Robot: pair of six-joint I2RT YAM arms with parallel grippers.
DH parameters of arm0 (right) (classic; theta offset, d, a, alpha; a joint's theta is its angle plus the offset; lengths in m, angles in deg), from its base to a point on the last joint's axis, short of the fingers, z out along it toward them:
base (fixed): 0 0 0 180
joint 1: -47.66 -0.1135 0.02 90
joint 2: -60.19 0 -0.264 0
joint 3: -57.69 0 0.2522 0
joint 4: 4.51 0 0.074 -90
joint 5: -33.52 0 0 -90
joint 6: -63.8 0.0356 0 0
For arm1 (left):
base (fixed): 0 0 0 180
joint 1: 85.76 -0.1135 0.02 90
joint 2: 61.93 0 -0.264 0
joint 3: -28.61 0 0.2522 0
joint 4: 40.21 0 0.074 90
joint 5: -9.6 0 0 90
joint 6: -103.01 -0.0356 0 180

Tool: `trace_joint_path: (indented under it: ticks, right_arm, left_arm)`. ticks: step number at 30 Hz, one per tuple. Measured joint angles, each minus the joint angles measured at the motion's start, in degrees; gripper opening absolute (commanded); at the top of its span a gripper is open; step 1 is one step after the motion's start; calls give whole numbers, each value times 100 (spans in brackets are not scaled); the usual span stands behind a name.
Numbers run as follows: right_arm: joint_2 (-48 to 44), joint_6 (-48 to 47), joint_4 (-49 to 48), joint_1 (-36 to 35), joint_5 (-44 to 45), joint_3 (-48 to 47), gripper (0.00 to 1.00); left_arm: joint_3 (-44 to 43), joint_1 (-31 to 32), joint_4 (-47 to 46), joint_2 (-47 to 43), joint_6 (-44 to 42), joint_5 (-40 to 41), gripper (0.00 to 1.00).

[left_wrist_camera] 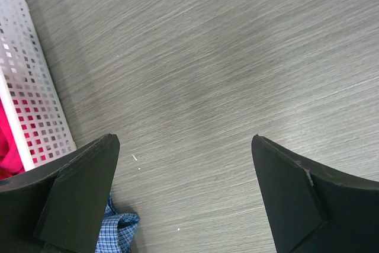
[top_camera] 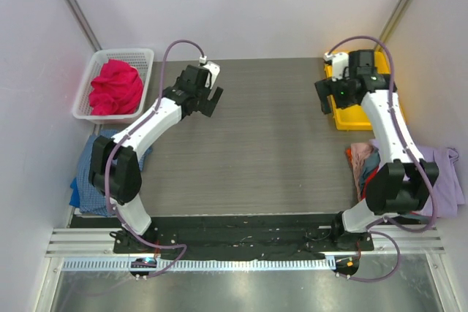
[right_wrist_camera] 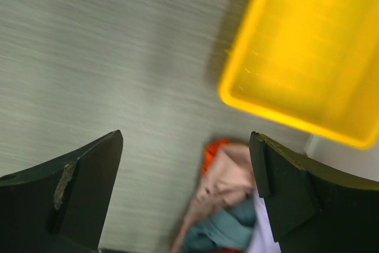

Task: Fold and stack the t-shirts
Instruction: Put the neatly folded tshirt into the corner of the board with the right arm

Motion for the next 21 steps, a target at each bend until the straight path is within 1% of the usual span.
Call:
trace_joint_path:
  ticks: [3,8,11,14,21]
  right_arm:
    - [483,382,-254,-599,-11,-190,100]
    - [1084,831,-549,-1189,-28,-640,100]
    - [1342,1060,-739,-1357,-83,-859,100]
    - [1449,1261,-909,-1469,-127,-885,100]
    - [1453,1458,-1416,-1665,-155,-503,100]
  left_arm:
    - [-9,0,31,-70,66,66,100]
    - [-103,7,225,-94,90,98,100]
    - [-133,7,306,-111,92,94,100]
    - [-142,7,354,-122,90,96,100]
    - [-142,11,374,-122,105,83,100]
